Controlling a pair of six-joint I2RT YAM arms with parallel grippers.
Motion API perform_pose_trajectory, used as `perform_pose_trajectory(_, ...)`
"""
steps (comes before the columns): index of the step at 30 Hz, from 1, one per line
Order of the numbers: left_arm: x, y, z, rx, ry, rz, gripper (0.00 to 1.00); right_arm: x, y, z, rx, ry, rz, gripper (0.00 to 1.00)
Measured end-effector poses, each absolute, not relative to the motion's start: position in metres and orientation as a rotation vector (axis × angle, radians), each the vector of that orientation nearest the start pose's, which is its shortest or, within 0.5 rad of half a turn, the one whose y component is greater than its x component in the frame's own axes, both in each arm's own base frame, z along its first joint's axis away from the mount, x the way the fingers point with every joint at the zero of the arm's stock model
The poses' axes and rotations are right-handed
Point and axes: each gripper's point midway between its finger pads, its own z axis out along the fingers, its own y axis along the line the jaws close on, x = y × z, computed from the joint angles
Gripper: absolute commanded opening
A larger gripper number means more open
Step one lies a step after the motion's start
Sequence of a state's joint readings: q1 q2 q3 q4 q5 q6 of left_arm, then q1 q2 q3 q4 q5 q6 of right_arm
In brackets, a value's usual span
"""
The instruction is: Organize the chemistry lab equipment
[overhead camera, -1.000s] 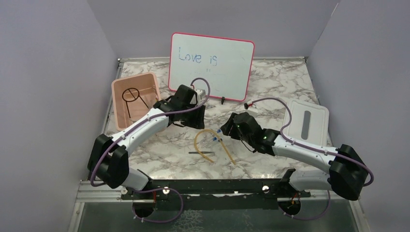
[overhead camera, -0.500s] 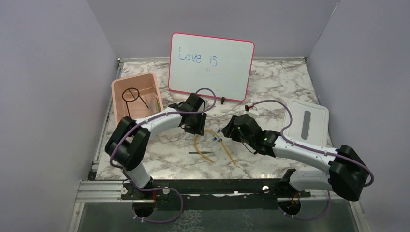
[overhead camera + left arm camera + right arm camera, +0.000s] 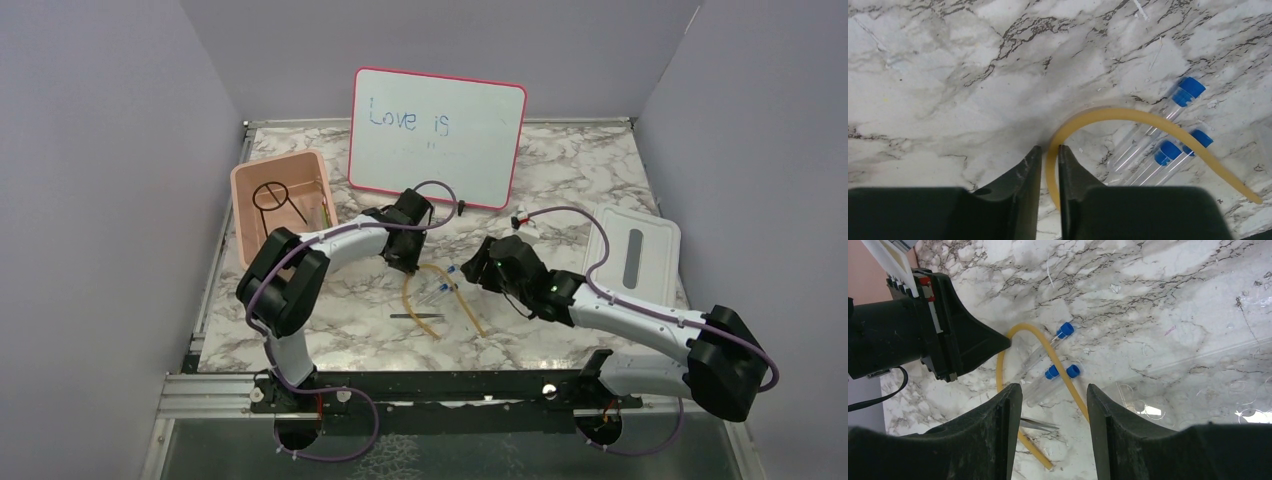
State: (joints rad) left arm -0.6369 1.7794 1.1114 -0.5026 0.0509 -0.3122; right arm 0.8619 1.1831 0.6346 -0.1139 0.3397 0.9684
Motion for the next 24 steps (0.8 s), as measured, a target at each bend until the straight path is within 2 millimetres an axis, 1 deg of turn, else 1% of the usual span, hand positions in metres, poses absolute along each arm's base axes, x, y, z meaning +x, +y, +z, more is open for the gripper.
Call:
perform_pose_trajectory(2,0.282,-0.235,0.022,0.475,2.747,-0.321,0.02,0.244,0.244,0.108,0.309,2.244,0.637,0.54)
perform_pose_trajectory(3,0.283,-0.236,0.022,0.478,2.745,-0.322,0.0,0.244,0.244,0.109,0.309,2.244,0.638,0.54)
perform_pose_trajectory(9,0.283,-0.236,0.024,0.514,2.74,-0.314,0.0,0.244,0.243,0.118,0.315,2.22,0.66,0.54)
perform_pose_trajectory(13,0.278,-0.235,0.035,0.552,2.738,-0.308,0.0,0.243,0.242,0.126,0.325,2.198,0.679,0.53)
perform_pose_trajectory(14,0.277,-0.234,0.044,0.561,2.728,-0.311,0.0,0.243,0.242,0.128,0.328,2.195,0.682,0.53)
perform_pose_trajectory(17,0.28,-0.238,0.082,0.584,2.649,-0.353,0.0,0.243,0.24,0.131,0.338,2.187,0.688,0.53)
perform_pose_trajectory(18,0.283,-0.24,0.105,0.59,2.595,-0.38,0.0,0.242,0.24,0.132,0.342,2.186,0.69,0.53)
perform_pose_trajectory(19,0.285,-0.242,0.123,0.592,2.55,-0.401,0.0,0.242,0.239,0.132,0.345,2.184,0.692,0.53)
perform_pose_trajectory(24,0.286,-0.241,0.204,0.593,2.356,-0.466,0.0,0.24,0.236,0.134,0.356,2.187,0.685,0.52)
